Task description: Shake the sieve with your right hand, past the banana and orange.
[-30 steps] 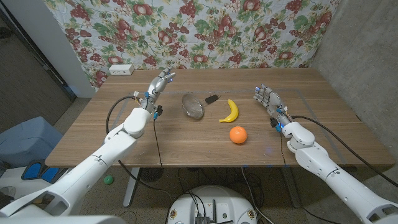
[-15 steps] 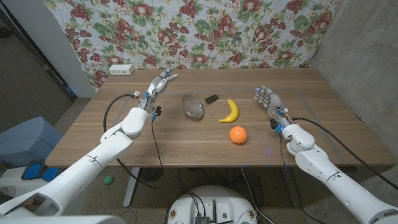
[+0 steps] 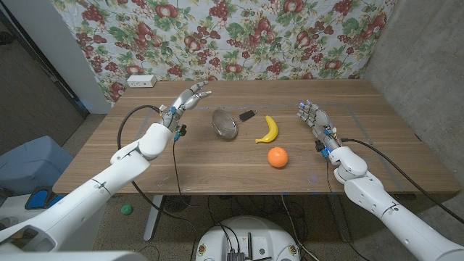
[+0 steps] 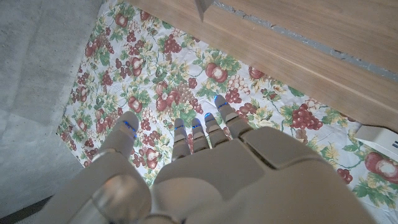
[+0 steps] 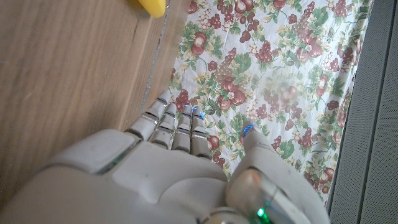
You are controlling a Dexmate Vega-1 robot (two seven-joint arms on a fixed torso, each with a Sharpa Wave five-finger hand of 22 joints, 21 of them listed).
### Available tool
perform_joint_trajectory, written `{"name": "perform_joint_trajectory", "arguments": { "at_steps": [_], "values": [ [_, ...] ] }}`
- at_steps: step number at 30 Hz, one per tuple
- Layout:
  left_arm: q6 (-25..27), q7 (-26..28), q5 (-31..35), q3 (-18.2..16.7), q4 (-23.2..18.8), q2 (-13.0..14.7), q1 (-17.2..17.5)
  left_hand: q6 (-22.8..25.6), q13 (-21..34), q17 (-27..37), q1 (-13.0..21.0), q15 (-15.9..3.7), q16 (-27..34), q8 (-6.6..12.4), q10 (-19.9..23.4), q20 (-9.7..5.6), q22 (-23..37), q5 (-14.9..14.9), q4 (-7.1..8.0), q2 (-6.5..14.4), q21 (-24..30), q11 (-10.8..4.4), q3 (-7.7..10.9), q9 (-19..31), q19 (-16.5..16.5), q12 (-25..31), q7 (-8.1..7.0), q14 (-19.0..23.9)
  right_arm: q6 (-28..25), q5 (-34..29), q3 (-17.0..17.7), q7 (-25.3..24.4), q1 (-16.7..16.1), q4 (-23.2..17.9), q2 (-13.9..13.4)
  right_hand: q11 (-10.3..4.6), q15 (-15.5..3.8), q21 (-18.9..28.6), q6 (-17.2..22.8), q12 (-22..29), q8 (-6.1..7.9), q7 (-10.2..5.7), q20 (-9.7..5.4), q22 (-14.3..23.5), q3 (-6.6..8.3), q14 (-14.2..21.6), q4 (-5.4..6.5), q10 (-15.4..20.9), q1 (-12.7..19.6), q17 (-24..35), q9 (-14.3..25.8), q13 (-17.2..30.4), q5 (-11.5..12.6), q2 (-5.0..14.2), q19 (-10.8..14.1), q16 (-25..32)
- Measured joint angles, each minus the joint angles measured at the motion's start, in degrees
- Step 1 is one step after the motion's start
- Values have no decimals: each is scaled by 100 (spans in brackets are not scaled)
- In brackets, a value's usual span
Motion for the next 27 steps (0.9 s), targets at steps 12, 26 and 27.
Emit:
{"name": "perform_joint_trajectory", "arguments": {
  "at_steps": [12,26,27],
  "values": [
    [437,-226,453,35,-450,399,33,176,0,0,79,0,-15,45,61,0,0,0,-17,-34,-78,-40,-17,0,0,0,-57,0,15,-30,24,-125,-116,-124,9,0,21,-22,0,0,0,0,0,0,0,21,0,0,0,28,0,0,0,0,0,0],
    [1161,-456,1294,176,-1045,768,-9,561,30,0,637,-113,24,133,408,31,0,49,-119,-201,-185,-203,86,29,92,34,-53,277,95,-45,52,-211,-219,-168,41,21,21,-22,63,0,0,-1,0,29,0,21,0,21,-46,27,0,0,0,46,0,0],
    [1161,-456,1294,208,-1116,806,-33,562,29,13,661,-130,24,133,416,33,0,49,-119,-225,-185,-212,86,29,95,34,-54,295,99,-45,52,-214,-219,-168,41,21,21,-22,63,0,0,-1,0,29,0,21,0,21,-46,27,0,0,0,46,-1,0]
  ]
}}
